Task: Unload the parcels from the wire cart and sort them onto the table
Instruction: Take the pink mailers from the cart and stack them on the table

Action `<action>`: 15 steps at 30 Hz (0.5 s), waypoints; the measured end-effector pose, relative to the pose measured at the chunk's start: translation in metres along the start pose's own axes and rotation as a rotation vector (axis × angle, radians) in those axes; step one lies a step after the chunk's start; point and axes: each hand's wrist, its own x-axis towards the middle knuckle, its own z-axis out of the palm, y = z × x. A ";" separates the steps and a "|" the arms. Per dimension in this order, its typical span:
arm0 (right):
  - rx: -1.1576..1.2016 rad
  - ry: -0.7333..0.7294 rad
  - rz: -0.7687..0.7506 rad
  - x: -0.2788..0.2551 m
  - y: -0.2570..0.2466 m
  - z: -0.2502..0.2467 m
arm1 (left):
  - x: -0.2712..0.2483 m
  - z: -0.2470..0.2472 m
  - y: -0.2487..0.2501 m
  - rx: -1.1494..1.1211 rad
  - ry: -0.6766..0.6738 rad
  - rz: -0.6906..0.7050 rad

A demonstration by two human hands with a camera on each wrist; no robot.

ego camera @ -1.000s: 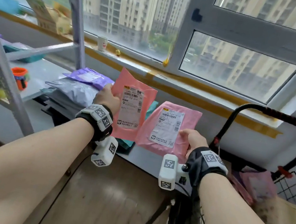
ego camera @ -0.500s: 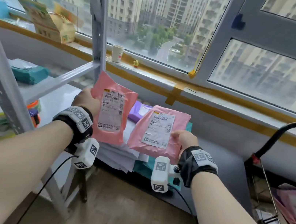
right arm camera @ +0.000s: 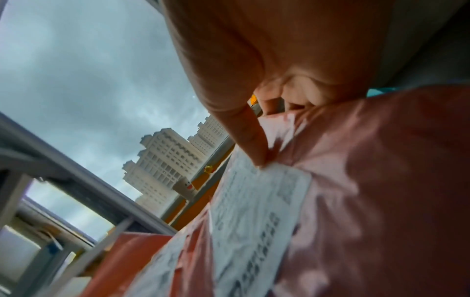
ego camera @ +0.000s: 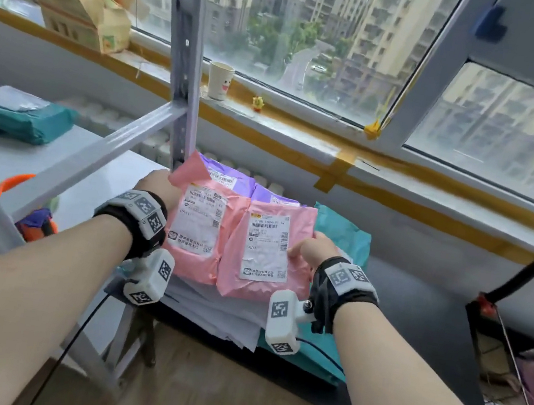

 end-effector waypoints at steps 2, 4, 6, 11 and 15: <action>0.010 0.034 -0.006 0.004 0.001 0.006 | 0.008 0.008 -0.001 0.047 -0.021 0.012; -0.049 0.057 -0.006 0.006 0.002 0.012 | 0.017 0.014 -0.006 0.088 -0.053 -0.007; -0.135 0.088 -0.041 0.005 0.004 0.018 | 0.023 0.019 -0.012 0.157 -0.077 -0.019; -0.337 0.049 -0.183 0.006 -0.001 0.026 | 0.028 0.023 -0.009 0.391 -0.049 0.203; -0.480 -0.062 -0.227 0.010 -0.008 0.036 | 0.029 0.029 -0.002 0.744 -0.170 0.478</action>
